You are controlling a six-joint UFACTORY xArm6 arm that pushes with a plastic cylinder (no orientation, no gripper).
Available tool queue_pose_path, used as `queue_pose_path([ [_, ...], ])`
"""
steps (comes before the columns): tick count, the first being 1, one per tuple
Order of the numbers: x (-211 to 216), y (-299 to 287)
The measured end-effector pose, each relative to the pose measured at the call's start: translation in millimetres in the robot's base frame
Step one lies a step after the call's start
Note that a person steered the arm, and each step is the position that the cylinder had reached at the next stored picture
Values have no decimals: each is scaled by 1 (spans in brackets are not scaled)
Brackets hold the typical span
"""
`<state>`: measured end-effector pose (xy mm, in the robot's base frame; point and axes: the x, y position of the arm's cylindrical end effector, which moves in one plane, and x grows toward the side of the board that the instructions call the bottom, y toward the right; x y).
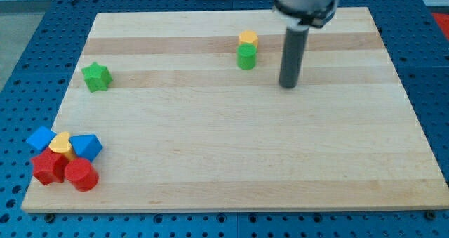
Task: Slide green circle a bit left
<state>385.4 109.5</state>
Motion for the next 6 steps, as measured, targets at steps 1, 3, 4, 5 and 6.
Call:
queue_pose_path([
  [1,-38,5],
  [3,-58,-54],
  [4,-58,-102],
  [5,-58,-143],
  [6,-44,-174],
])
